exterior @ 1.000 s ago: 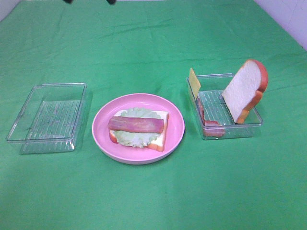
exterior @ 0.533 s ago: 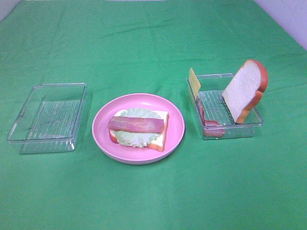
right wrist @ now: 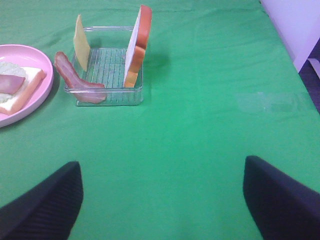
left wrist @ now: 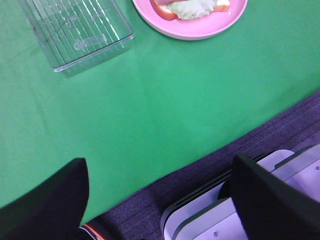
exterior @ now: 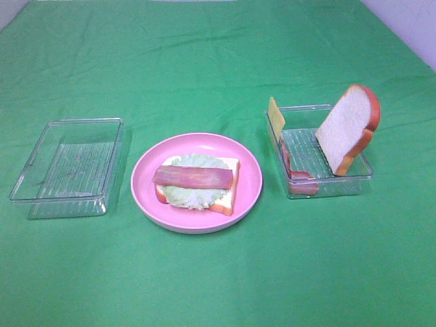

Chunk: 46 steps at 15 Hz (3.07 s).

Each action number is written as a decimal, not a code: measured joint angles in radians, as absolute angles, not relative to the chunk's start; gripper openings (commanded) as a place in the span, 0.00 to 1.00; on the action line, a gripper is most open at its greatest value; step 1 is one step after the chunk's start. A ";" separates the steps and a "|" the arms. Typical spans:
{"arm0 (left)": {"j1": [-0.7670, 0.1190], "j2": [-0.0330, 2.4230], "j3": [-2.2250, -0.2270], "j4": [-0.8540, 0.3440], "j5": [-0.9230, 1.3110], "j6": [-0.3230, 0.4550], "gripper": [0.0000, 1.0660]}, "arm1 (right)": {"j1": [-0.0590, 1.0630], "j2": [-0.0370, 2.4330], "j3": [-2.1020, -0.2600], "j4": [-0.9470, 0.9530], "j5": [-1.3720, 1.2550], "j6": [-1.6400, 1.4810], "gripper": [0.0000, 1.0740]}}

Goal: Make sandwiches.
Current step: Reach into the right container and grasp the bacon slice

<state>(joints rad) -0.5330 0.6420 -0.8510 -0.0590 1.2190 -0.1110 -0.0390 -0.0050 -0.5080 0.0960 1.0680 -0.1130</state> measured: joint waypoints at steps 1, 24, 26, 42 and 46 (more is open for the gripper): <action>-0.533 0.567 -0.789 -0.059 1.215 -0.099 0.70 | -0.039 -0.005 -0.508 0.096 1.068 -0.113 0.77; -0.533 -0.005 -0.502 -0.057 1.055 0.051 0.70 | -0.039 1.056 -0.784 0.402 0.665 -0.290 0.70; -0.533 -0.005 -0.502 -0.057 1.055 0.051 0.70 | -0.036 1.292 -0.957 0.487 0.786 -0.362 0.70; -0.533 -0.005 -0.502 -0.057 1.055 0.048 0.70 | 0.291 2.112 -1.644 0.236 1.138 0.020 0.63; -0.533 -0.005 -0.502 -0.057 1.055 0.048 0.70 | 0.291 2.158 -1.644 0.256 1.113 0.020 0.53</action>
